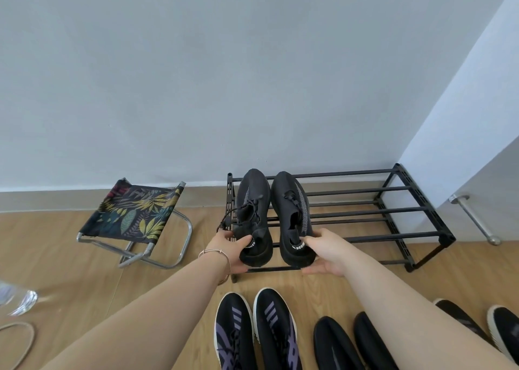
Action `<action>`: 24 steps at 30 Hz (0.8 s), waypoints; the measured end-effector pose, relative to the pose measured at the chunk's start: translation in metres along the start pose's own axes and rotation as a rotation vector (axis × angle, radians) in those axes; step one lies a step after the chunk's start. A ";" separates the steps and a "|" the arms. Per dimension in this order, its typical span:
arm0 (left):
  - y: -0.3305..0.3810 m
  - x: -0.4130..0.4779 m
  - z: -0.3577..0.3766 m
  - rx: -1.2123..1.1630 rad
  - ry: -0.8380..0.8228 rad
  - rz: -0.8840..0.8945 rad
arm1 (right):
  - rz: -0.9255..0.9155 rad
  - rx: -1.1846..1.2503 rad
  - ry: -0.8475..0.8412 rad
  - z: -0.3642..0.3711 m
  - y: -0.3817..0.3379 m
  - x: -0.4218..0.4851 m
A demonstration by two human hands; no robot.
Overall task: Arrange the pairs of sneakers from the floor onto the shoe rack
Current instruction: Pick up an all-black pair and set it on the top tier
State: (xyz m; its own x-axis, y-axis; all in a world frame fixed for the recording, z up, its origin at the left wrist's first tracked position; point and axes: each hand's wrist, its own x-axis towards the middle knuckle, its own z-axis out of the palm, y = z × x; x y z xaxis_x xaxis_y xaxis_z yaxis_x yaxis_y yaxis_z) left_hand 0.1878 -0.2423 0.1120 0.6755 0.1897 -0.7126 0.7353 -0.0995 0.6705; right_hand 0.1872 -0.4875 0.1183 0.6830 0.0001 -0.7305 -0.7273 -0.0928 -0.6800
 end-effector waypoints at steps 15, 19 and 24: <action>0.001 0.016 -0.014 0.161 0.151 0.231 | -0.117 -0.084 0.188 0.030 -0.019 0.021; -0.011 0.014 -0.011 0.234 0.249 0.342 | -0.171 -0.368 0.258 0.025 -0.011 0.022; -0.033 0.008 -0.007 0.245 0.328 0.429 | -0.359 -0.459 0.354 0.022 0.009 0.017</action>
State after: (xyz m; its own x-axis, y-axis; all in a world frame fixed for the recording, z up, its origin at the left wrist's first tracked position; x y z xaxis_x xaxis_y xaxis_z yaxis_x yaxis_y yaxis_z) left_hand 0.1687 -0.2303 0.0856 0.8914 0.3708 -0.2606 0.4178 -0.4495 0.7896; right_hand 0.1904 -0.4669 0.0983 0.9145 -0.2085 -0.3468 -0.4023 -0.5611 -0.7234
